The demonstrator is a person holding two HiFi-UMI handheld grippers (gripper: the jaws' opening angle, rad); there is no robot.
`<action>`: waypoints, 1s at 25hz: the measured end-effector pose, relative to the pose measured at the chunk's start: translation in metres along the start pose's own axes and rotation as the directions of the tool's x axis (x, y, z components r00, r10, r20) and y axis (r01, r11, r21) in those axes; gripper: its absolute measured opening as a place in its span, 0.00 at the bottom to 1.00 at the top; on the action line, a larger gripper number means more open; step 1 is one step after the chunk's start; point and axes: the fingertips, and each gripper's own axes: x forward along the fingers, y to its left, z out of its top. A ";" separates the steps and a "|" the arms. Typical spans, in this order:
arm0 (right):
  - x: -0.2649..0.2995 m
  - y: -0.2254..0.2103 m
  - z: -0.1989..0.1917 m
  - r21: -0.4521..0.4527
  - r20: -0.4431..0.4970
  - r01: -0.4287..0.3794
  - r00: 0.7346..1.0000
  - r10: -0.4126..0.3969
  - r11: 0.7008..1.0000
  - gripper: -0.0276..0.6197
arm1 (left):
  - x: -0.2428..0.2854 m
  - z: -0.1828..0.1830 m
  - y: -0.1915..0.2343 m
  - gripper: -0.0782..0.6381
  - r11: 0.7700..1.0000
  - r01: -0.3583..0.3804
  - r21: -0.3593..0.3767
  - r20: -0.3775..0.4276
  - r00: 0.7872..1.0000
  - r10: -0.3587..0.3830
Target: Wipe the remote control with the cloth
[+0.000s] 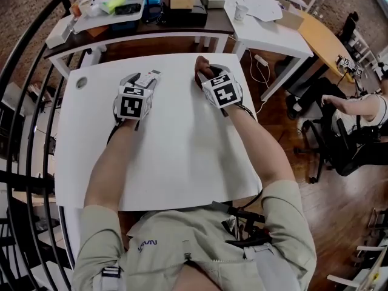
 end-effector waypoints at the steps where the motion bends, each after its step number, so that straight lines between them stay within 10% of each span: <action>1: 0.003 -0.001 -0.005 -0.002 -0.017 -0.003 1.000 0.003 1.000 0.24 | 0.003 -0.003 0.000 0.45 1.000 0.002 0.004 -0.014 1.000 -0.002; 17: 0.017 0.015 -0.045 0.068 -0.190 -0.088 0.977 0.100 0.994 0.27 | 0.022 -0.039 -0.005 0.45 0.999 0.040 0.019 -0.290 0.956 -0.033; 25: 0.015 0.004 -0.052 0.106 -0.200 -0.069 0.976 0.089 0.992 0.43 | 0.023 -0.043 -0.007 0.46 0.999 0.045 0.000 -0.299 0.953 -0.043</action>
